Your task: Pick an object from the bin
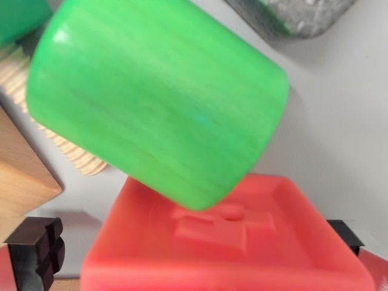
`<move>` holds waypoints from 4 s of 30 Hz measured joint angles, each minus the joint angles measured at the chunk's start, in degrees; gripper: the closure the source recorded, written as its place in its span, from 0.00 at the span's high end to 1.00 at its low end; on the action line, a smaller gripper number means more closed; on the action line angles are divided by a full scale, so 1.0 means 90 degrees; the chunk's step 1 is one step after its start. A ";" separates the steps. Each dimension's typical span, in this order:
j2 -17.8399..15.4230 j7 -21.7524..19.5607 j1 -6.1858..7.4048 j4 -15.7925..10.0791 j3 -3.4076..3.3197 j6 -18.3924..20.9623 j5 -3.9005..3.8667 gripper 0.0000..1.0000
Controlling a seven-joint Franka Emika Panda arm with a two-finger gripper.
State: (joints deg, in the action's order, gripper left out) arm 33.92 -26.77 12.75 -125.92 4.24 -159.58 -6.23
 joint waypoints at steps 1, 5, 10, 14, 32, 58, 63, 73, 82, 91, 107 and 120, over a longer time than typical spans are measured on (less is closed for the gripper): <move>0.0000 0.0000 0.0000 0.0000 0.0000 0.0000 0.0000 0.00; 0.0000 0.0000 0.0000 0.0000 0.0000 0.0000 0.0000 0.00; 0.0000 0.0000 0.0000 0.0001 0.0000 0.0000 0.0000 0.00; 0.0001 0.0000 0.0000 0.0001 0.0000 0.0000 0.0000 0.00; 0.0009 0.0000 -0.0001 0.0026 -0.0031 -0.0013 0.0000 0.00; -0.0185 0.0007 -0.0012 -0.0033 -0.0015 0.0107 0.0005 0.00; -0.0392 0.0016 -0.0039 -0.0091 0.0020 0.0254 0.0018 0.00; -0.0839 0.0055 -0.0101 -0.0202 0.0098 0.0594 0.0073 0.00; -0.1356 0.0127 -0.0145 -0.0286 0.0168 0.1023 0.0183 0.00; -0.1891 0.0221 -0.0164 -0.0307 0.0208 0.1534 0.0314 0.00; -0.2741 0.0353 -0.0162 -0.0199 0.0227 0.2496 0.0509 0.00; -0.3245 0.0416 -0.0157 0.0046 0.0228 0.3251 0.0597 0.00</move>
State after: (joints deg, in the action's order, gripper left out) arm 4.72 -23.03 11.34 -125.51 6.29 -130.32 -0.85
